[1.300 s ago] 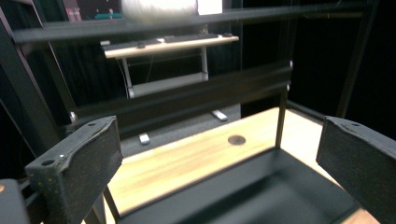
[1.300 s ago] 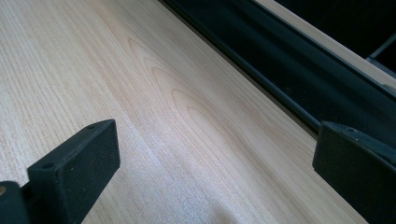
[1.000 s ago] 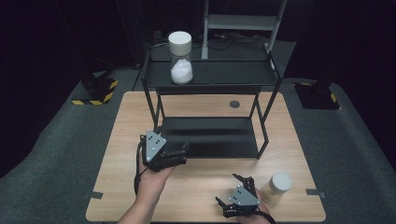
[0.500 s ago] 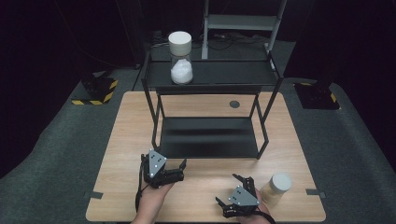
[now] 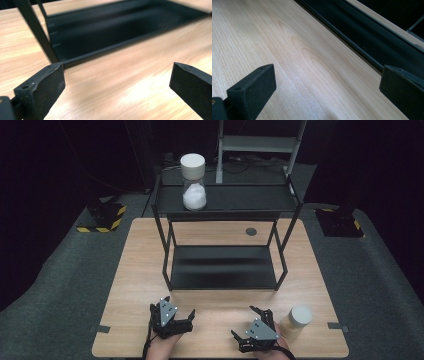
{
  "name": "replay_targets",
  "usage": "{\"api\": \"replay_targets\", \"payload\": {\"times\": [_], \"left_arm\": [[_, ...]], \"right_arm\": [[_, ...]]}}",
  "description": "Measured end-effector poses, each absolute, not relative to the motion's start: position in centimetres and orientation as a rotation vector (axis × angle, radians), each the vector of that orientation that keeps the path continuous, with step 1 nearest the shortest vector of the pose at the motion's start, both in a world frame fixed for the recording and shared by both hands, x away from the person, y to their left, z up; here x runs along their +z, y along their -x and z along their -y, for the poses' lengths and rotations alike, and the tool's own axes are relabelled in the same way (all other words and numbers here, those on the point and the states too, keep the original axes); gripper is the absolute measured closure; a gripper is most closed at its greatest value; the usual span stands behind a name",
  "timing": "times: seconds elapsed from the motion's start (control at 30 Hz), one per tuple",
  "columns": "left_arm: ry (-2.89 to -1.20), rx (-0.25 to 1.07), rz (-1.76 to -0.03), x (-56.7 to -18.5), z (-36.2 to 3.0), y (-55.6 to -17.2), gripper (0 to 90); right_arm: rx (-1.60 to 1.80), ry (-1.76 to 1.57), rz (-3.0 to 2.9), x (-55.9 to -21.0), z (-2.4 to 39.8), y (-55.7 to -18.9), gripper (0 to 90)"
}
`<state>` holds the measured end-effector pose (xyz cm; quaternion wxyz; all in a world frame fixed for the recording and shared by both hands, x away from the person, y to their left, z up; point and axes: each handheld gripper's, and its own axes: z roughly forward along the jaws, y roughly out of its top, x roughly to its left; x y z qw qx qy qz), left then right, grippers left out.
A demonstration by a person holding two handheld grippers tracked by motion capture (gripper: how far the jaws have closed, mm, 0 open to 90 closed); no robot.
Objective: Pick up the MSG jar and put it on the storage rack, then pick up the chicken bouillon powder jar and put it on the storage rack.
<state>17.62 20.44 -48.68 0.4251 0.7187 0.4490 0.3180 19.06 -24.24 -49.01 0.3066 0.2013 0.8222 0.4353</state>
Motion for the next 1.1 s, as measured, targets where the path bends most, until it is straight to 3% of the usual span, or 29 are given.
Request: {"api": "replay_targets", "payload": {"times": [0.67,1.1], "left_arm": [[-2.031,0.863,-0.944,-48.2,-18.9,-17.5,1.5],[-2.016,0.835,-0.937,-48.3,-19.5,-17.6,1.4]], "right_arm": [[1.186,-0.53,-2.155,-49.3,24.7,-18.9,0.0],[1.274,-0.549,-2.128,-48.7,25.2,-18.4,0.0]]}}
